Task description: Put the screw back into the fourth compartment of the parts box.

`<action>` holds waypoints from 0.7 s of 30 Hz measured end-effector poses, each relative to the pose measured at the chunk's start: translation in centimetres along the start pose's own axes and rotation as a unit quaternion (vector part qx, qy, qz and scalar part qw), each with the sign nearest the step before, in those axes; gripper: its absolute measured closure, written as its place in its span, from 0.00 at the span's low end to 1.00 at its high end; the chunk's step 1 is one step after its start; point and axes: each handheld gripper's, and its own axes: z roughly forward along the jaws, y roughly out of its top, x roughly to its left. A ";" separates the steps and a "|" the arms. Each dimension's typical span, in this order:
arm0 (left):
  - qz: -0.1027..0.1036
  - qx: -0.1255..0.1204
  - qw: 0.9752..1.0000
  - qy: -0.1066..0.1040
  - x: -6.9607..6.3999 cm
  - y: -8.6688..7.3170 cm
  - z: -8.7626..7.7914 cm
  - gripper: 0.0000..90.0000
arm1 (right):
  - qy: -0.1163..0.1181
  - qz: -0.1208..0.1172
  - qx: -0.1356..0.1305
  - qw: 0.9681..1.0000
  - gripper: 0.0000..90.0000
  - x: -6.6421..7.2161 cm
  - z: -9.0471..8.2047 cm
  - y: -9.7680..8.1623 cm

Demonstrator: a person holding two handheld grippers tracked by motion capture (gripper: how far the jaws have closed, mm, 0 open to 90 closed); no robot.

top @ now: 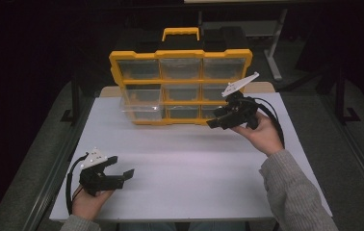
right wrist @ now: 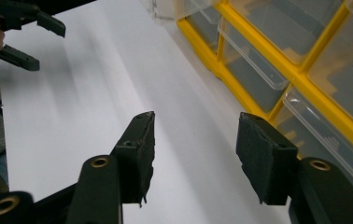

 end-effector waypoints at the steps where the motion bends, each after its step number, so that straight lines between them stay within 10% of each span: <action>1: -0.004 -0.002 1.000 0.000 -0.1 0.0 0.0 0.20 | -0.001 0.000 0.001 1.000 0.48 0.0 0.0 -0.3; 21: -0.003 -0.002 1.000 0.002 -0.1 0.1 -0.1 0.20 | -0.032 0.041 -0.011 0.999 0.37 -0.2 -0.7 -5.3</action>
